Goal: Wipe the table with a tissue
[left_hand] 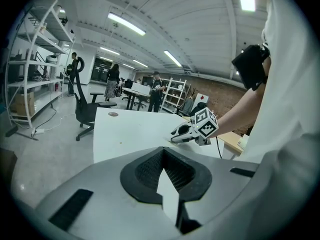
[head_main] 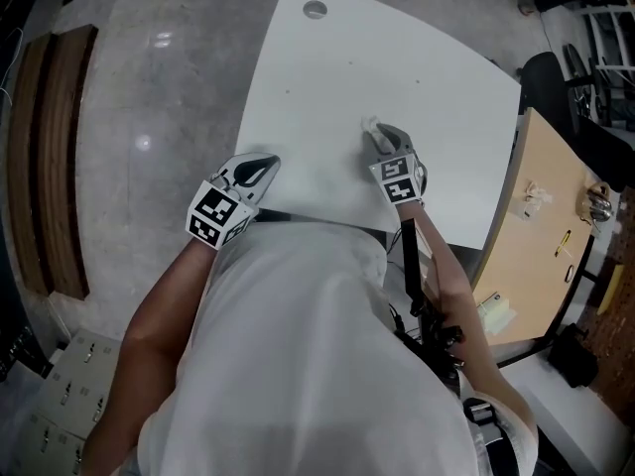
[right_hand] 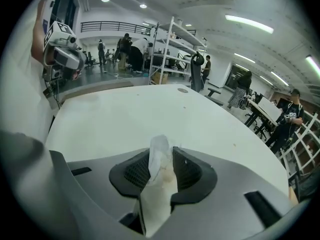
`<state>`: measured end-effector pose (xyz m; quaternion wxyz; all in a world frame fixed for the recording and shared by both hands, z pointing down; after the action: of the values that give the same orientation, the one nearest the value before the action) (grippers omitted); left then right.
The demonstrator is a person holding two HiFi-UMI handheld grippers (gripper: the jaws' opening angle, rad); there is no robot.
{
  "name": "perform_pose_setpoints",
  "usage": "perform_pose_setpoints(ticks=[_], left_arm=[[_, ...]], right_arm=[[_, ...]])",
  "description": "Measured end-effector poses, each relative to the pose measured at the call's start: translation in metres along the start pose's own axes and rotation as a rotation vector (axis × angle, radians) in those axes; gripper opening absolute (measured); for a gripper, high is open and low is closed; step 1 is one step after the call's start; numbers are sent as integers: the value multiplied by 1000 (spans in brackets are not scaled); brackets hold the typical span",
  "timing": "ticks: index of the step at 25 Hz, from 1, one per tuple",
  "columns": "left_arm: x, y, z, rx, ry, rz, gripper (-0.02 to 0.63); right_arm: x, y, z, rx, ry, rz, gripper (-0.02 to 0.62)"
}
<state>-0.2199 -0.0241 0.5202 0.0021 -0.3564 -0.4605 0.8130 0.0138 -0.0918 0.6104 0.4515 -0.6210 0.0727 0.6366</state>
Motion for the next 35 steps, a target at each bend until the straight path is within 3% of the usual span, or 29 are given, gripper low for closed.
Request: perform_pose_setpoints(ticks=[4,7,10,14,18,26,31,35], left_arm=[[3,1,-2,-10,-10,-1,3],[1,2,-6,-21,-26,-2,3],[-5,8,-12,-53,-40,-4,3],[-8,13,-17,-80,-48,-14,3],[-13,14,-25,-84,-77,-19,3],[-18,10,-30,-114,-103,-9,3],[-10,10,-17,-82,-40,-18,3],[-1,8,-5,-35,3,-34,3]], right_arm=[[3,4,25,31,47,-8,111],[5,7,41,59,144,-11,112],[20,13,35,-52,230,-102,112],[45,-1,-6,-369,134,-216,114],[58,-31,-24,-524,83,-198,114],[45,-45,-19,-482,31,-100,114],[28,-49,-38,-471,-9,-69,114],[20,-51,-71,-488,-88,-51,114]])
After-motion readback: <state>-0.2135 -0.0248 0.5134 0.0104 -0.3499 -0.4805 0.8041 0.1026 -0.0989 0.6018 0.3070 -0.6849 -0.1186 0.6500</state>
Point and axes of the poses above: the fingertips, and each gripper's own axes: x backward along the fingers, z to its left, y out of its top, the point moved 2 cm from there along x, backward along the fingers, and after that the axes turned 10 degrees about z, right-handed, at the moved point
